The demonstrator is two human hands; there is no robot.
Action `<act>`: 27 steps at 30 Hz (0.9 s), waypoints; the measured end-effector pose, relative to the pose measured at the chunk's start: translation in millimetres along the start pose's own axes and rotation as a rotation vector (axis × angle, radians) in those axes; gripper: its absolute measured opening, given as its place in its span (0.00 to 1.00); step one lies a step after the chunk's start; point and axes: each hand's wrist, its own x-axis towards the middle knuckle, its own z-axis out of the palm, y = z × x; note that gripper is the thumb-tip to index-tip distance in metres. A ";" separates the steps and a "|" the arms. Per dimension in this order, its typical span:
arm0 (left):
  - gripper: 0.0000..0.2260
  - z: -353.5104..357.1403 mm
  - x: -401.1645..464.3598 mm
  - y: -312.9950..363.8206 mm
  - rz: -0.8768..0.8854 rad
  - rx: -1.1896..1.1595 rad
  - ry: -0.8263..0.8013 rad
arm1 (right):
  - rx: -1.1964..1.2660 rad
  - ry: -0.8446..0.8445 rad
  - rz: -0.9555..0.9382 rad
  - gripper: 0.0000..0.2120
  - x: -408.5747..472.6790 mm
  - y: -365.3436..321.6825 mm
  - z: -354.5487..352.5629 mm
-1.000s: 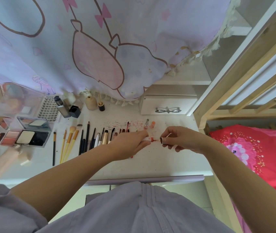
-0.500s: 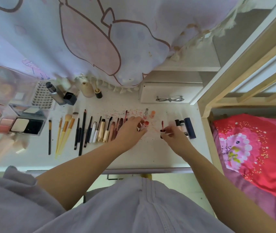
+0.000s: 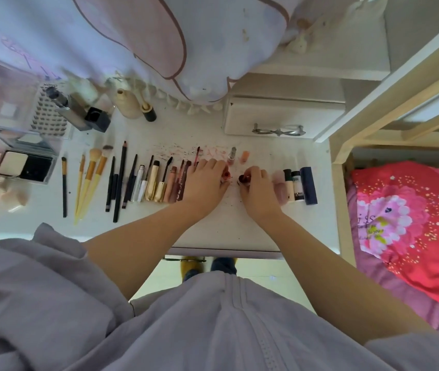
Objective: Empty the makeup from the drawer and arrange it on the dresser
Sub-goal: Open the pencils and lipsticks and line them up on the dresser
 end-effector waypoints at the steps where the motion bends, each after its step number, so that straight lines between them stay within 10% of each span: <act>1: 0.14 -1.5 -1.5 0.5 -0.001 -0.002 -0.004 | -0.002 -0.018 0.005 0.14 -0.4 -1.1 -3.1; 7: 0.10 -30.5 -35.8 9.4 0.153 -0.229 0.220 | -0.047 -0.030 0.014 0.13 0.5 18.6 -61.4; 11: 0.05 -26.2 -34.5 58.1 0.296 -0.323 -0.139 | -0.088 -0.119 0.093 0.14 18.7 32.7 -91.9; 20: 0.15 30.8 18.1 120.8 -0.242 -0.169 -0.350 | -0.342 -0.312 0.015 0.10 43.4 28.4 -90.2; 27: 0.12 31.3 12.3 113.2 -0.322 -0.289 -0.294 | -0.369 -0.350 -0.049 0.11 46.1 27.3 -87.5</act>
